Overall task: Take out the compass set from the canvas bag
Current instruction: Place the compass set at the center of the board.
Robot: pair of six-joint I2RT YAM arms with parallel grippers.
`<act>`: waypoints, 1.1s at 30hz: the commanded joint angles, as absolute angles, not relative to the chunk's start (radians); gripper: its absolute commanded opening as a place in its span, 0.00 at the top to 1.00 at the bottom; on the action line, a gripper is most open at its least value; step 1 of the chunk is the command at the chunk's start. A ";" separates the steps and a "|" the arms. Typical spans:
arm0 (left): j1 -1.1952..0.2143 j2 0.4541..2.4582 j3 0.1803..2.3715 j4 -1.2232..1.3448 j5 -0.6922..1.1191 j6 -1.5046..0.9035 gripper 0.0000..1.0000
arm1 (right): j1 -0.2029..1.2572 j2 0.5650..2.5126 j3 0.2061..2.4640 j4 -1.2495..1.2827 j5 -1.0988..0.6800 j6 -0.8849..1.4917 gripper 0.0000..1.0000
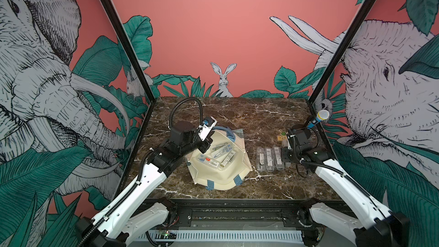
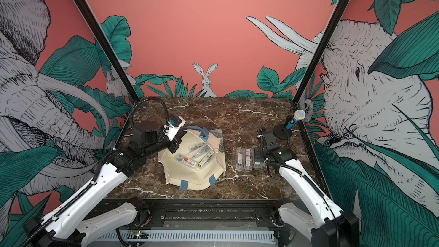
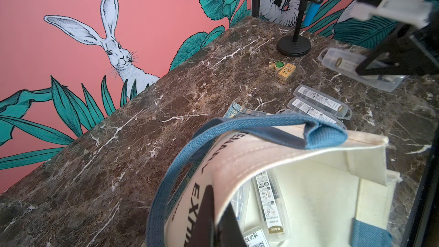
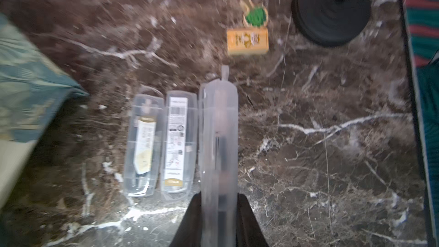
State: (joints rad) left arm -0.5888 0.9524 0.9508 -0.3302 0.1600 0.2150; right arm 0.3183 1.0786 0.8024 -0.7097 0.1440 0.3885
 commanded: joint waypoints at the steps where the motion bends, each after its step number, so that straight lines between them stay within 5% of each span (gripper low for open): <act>1: -0.592 0.911 0.943 -0.275 0.178 0.231 1.00 | 0.238 1.127 0.769 -0.589 0.095 0.331 0.93; 23: -0.592 0.940 0.912 -0.244 0.210 0.244 1.00 | 0.110 1.442 0.806 -0.479 0.097 0.248 0.79; 33: -0.592 0.933 0.903 -0.239 0.215 0.241 1.00 | 0.103 1.469 0.816 -0.482 0.084 0.244 0.65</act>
